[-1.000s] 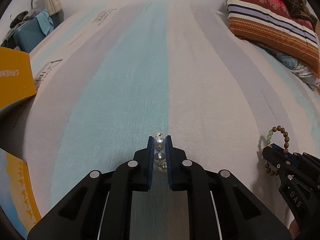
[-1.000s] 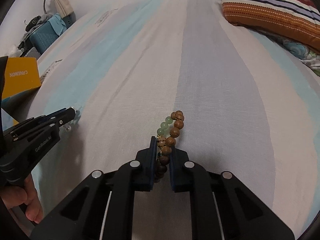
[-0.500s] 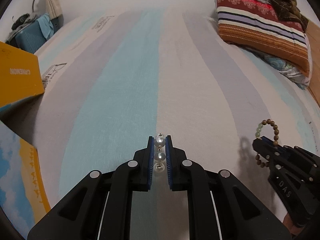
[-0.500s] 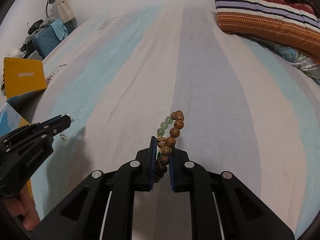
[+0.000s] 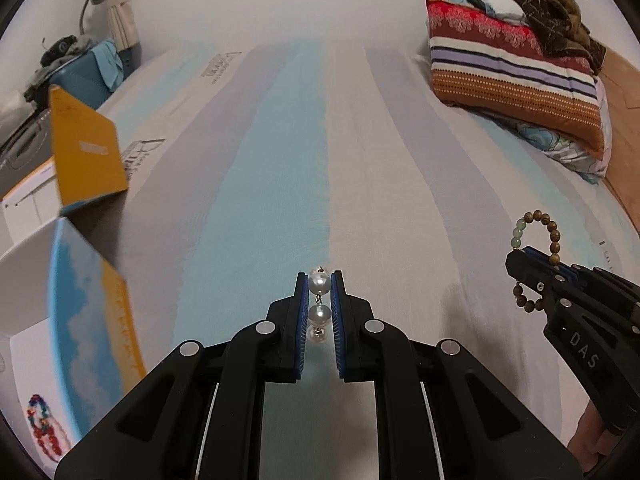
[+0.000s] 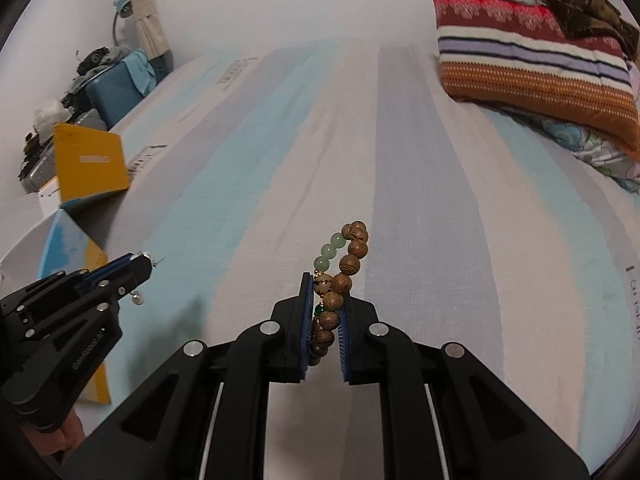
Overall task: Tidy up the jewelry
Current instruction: 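Lift both items and carry them over the white box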
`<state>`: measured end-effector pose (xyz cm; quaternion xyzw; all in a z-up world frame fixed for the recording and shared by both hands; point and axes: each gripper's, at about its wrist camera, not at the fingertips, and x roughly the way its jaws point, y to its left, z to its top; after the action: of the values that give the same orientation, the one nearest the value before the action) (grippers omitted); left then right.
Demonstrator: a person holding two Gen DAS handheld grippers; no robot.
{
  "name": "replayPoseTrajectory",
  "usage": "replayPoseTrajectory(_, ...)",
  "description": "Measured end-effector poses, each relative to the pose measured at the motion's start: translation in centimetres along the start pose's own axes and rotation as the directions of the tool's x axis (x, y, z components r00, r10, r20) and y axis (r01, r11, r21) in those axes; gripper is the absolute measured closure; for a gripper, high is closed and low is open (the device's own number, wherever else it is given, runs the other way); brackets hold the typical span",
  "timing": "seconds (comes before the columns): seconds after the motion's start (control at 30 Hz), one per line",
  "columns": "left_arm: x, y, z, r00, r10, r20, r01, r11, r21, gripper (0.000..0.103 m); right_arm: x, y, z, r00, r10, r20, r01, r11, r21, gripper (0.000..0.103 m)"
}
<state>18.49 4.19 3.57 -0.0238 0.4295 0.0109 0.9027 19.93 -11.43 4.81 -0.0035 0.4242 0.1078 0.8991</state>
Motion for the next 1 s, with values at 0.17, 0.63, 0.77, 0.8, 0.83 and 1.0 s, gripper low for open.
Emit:
replayPoseTrajectory(0.17, -3.6, 1.6, -0.3, 0.999, 0.009, 0.039, -0.008, 1.000, -0.014, 0.092, -2.3, 2.4, 0.1, 1.000, 0.007, 0.016, -0.007, 1.000, -0.026, 0.092)
replayPoseTrajectory(0.63, -12.2, 11.0, -2.3, 0.995, 0.032, 0.091, -0.021, 0.993, -0.118, 0.092, -5.9, 12.9, -0.4, 0.997, 0.066, 0.034, -0.062, 0.992, -0.110, 0.092)
replayPoseTrajectory(0.77, -14.3, 13.9, -3.2, 0.992, 0.069, 0.106, -0.052, 0.987, -0.150, 0.092, -7.0, 16.6, -0.6, 0.994, 0.098, 0.048, -0.091, 0.986, -0.141, 0.092)
replayPoseTrajectory(0.8, -14.7, 14.7, -3.5, 0.991, 0.077, 0.107, -0.060, 0.986, -0.156, 0.092, -7.2, 17.7, -0.7, 0.993, 0.109, 0.050, -0.101, 0.983, -0.152, 0.092)
replayPoseTrajectory(0.83, -15.3, 15.7, -3.9, 0.990, 0.089, 0.107, -0.071, 0.984, -0.165, 0.092, -7.4, 18.8, -0.8, 0.991, 0.122, 0.051, -0.112, 0.980, -0.164, 0.092)
replayPoseTrajectory(1.0, -17.1, 20.3, -5.9, 0.986, 0.139, 0.097, -0.116, 0.971, -0.210, 0.092, -7.8, 23.7, -1.5, 0.985, 0.167, 0.041, -0.154, 0.965, -0.214, 0.093)
